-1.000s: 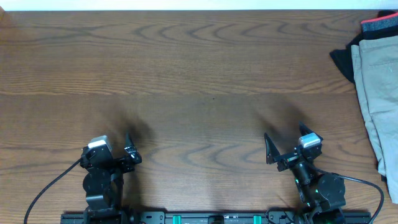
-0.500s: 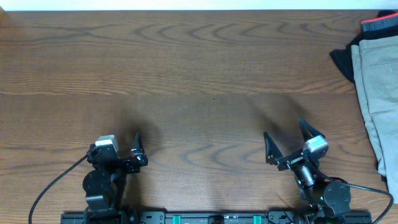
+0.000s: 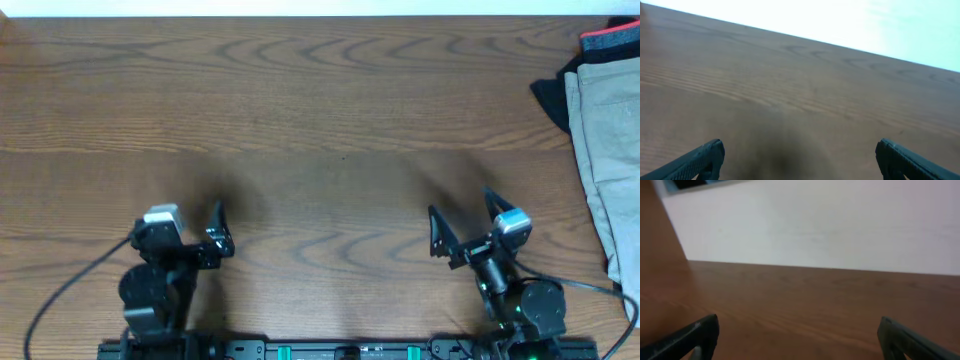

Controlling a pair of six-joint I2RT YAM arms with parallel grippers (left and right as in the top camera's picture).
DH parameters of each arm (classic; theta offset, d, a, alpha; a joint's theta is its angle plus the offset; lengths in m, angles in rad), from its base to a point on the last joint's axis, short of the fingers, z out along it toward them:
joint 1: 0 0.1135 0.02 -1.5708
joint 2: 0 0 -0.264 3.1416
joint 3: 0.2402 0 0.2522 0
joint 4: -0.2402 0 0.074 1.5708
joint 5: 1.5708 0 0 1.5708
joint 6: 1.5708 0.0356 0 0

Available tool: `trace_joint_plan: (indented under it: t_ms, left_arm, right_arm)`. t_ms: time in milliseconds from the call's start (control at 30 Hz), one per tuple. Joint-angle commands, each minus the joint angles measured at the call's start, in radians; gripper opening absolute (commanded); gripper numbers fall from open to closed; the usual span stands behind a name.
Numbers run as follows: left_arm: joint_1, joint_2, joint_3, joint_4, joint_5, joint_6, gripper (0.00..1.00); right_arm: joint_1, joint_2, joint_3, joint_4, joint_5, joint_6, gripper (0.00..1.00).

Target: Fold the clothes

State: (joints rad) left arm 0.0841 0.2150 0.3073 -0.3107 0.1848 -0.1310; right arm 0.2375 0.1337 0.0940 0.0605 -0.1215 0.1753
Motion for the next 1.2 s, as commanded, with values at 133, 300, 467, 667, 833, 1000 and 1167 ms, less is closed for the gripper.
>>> trace_joint_plan:
  t_ms: [133, 300, 467, 667, 833, 1000, 1167]
  left_arm:
    - [0.005, 0.419, 0.345, -0.121, 0.01, -0.006, 0.98]
    - [0.005, 0.678, 0.601, -0.315, 0.014, -0.006, 0.98]
    - [0.005, 0.814, 0.716, -0.388, 0.044, -0.006, 0.98]
    - [0.005, 0.846, 0.716, -0.402, 0.187, -0.009, 0.98]
    - [0.005, 0.846, 0.716, -0.404, 0.199, 0.044, 0.98]
    - [0.005, 0.865, 0.719, -0.382, 0.197, 0.045, 0.98]
    - [0.002, 0.939, 0.783, -0.404, 0.198, 0.047, 0.98]
  right_arm:
    - [-0.023, 0.36, 0.336, -0.187, 0.036, 0.011, 0.99]
    - [-0.039, 0.71, 0.659, -0.468, 0.035, 0.011, 0.99]
    - [-0.051, 1.031, 0.95, -0.669, -0.011, 0.011, 0.99]
    - [-0.051, 1.225, 1.043, -0.667, -0.204, 0.0, 0.99]
    - [-0.077, 1.279, 1.077, -0.669, -0.171, 0.044, 0.99]
    - [-0.172, 1.357, 1.2, -0.781, -0.035, 0.091, 0.99]
    - [-0.28, 1.485, 1.372, -0.906, 0.064, 0.102, 0.99]
